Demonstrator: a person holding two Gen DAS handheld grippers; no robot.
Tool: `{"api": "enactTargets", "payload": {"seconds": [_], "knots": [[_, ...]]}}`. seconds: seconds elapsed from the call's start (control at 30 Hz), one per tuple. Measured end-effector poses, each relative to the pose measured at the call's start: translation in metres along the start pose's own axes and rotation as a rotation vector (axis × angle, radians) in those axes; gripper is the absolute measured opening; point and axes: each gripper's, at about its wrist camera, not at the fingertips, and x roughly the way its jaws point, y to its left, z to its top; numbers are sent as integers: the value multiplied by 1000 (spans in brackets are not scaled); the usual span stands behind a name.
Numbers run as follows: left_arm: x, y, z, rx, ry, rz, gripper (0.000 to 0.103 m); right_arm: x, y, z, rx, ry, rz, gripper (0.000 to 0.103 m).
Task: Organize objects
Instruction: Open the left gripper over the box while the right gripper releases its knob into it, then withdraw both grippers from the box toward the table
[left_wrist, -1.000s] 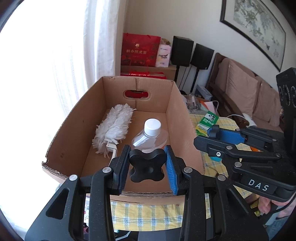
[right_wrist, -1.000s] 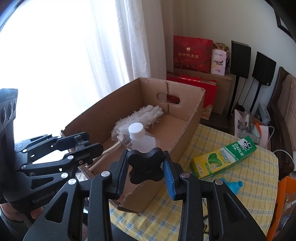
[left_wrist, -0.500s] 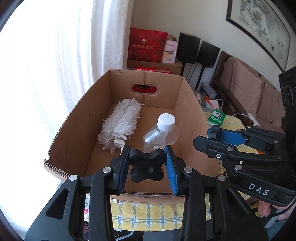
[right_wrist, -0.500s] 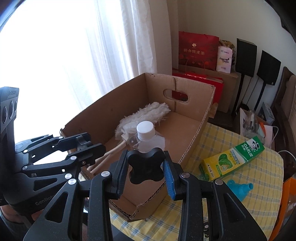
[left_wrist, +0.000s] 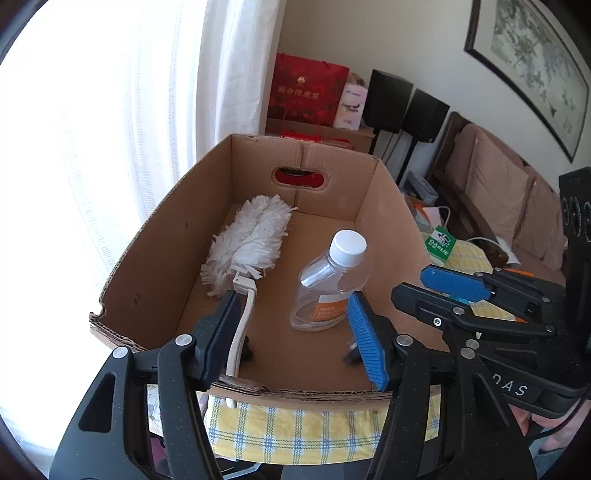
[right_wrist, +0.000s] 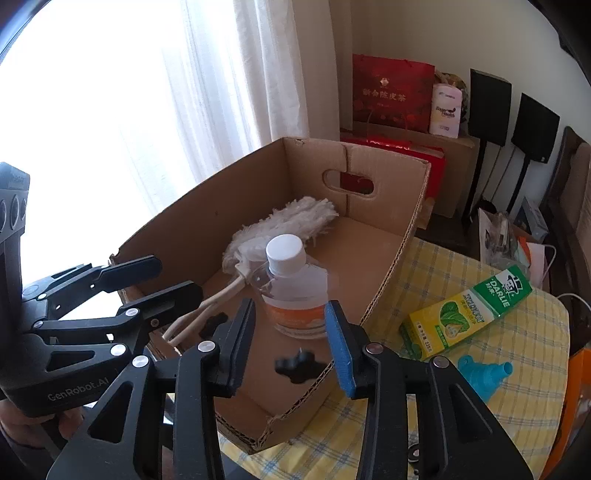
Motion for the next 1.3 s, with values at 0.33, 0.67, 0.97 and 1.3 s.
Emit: {"api": "enactTargets", "payload": {"seconds": [0.33, 0.67, 0.97, 1.3], "knots": [[-12, 4, 4, -24, -39, 10, 89, -28, -13, -1, 16, -54, -63, 71], [-19, -14, 2, 4, -70, 22, 99, -47, -35, -14, 32, -65, -156, 92], [-25, -37, -2, 36, -95, 0, 103, -69, -56, -25, 75, -94, -207, 102], [-31, -70, -6, 69, -112, -51, 103, -90, -77, -39, 108, -102, -259, 102]]}}
